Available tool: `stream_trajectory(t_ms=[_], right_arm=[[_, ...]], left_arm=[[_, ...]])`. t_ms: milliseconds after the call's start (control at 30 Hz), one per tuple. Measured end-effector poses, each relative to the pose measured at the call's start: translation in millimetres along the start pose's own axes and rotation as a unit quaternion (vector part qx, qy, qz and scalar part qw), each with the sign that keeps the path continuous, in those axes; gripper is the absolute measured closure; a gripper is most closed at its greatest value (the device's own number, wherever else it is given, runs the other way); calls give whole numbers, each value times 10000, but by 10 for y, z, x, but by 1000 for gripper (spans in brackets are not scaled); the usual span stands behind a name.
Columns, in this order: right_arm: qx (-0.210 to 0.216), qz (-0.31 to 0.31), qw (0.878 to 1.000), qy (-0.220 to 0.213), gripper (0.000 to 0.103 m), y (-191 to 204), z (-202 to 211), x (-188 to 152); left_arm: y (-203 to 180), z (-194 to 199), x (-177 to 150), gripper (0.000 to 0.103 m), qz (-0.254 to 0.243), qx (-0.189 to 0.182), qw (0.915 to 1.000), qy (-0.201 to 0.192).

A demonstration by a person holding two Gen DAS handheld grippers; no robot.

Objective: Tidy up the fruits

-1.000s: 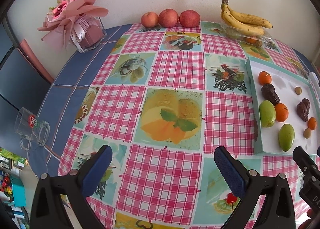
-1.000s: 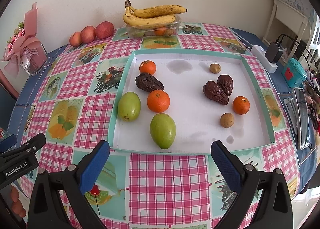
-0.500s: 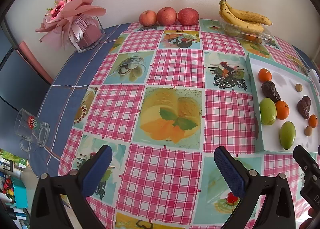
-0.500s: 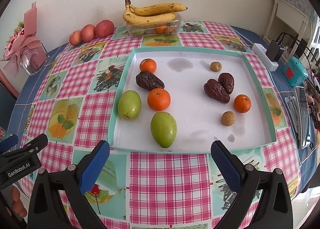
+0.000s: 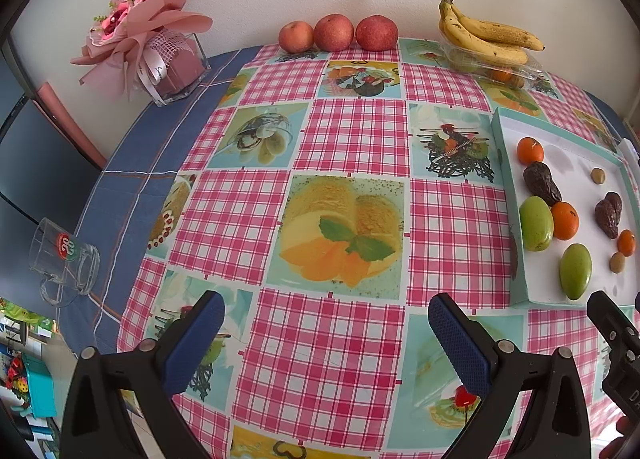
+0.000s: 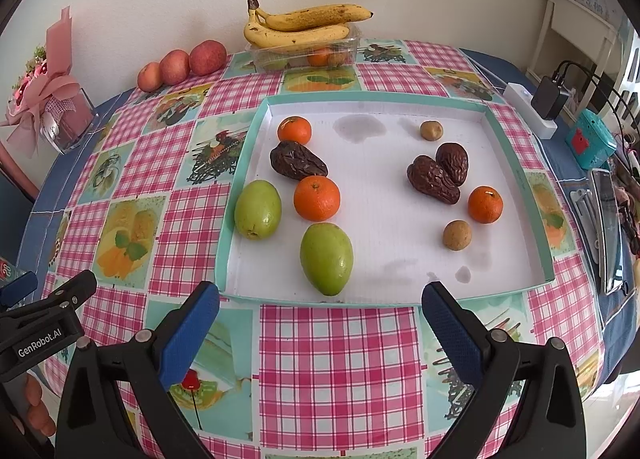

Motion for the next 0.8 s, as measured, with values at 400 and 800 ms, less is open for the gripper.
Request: stream_trajectory(t_ms=[400, 800], right_arm=[[-3, -2, 10000, 2, 2, 3, 0, 3], [-6, 22, 10000, 25, 2, 16, -21, -15]], left_arm=[[-7, -5, 2, 0, 3, 3, 10000, 6], [-14, -10, 1, 0, 14, 4, 10000, 15]])
Point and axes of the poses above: each gripper's, at about its wrist camera, not at the fingertips, and z roughly against the way its jaws point, y to its left, x to its top, the point moved 8 cm from there along -z, roughly the way its jaws point, and after that the axes turned 11 degrees about y, right-handed, at the moved point
